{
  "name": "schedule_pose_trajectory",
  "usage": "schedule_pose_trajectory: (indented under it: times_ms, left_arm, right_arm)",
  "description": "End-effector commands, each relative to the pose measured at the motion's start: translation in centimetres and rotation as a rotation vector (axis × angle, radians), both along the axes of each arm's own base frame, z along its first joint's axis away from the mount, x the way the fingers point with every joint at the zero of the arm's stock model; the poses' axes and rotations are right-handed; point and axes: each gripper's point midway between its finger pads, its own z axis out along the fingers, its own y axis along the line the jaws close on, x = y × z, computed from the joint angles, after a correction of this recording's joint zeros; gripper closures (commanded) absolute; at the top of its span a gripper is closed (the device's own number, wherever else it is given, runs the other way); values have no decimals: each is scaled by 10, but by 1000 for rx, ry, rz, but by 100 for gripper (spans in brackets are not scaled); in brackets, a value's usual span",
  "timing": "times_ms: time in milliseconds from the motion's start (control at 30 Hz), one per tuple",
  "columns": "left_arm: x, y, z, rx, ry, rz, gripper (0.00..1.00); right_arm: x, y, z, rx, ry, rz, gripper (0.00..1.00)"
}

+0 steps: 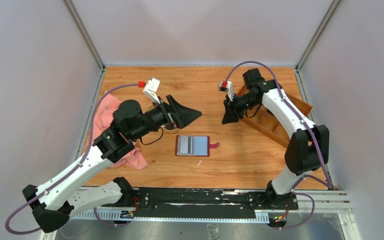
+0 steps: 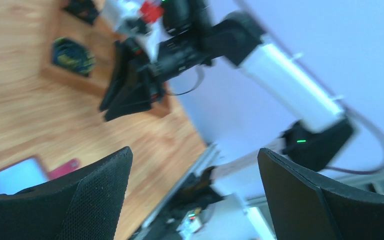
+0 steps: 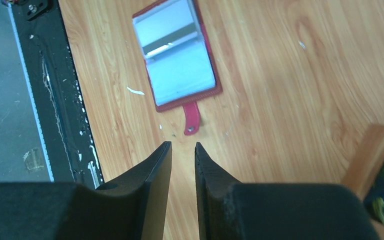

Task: Put the credit cards into the card holder
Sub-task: Move the storage box to the center of the board.

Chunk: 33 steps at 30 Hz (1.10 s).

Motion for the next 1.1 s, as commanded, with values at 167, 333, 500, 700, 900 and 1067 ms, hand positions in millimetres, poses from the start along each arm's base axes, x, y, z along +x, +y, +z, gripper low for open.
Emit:
schedule_pose_trajectory:
  times_ms: [167, 333, 500, 700, 900, 1067]
  left_arm:
    - [-34, 14, 91, -248, 96, -90, 0]
    - [-32, 25, 116, -316, 65, -69, 0]
    - [-31, 29, 124, -353, 65, -50, 0]
    - [-43, 35, 151, -425, -33, -88, 0]
    - [-51, 41, 167, -460, -78, -105, 0]
    - [-46, 35, 156, -477, 5, -110, 0]
  right_arm:
    - [8, -37, -16, 3, 25, -88, 71]
    - [9, -40, -19, 2, 30, -93, 71]
    - [9, -41, -18, 17, 38, -96, 71]
    - [9, -46, -13, 48, 32, -109, 71]
    - [10, -50, -7, 76, 30, -124, 71]
    - [11, -50, -6, 89, 32, -128, 71]
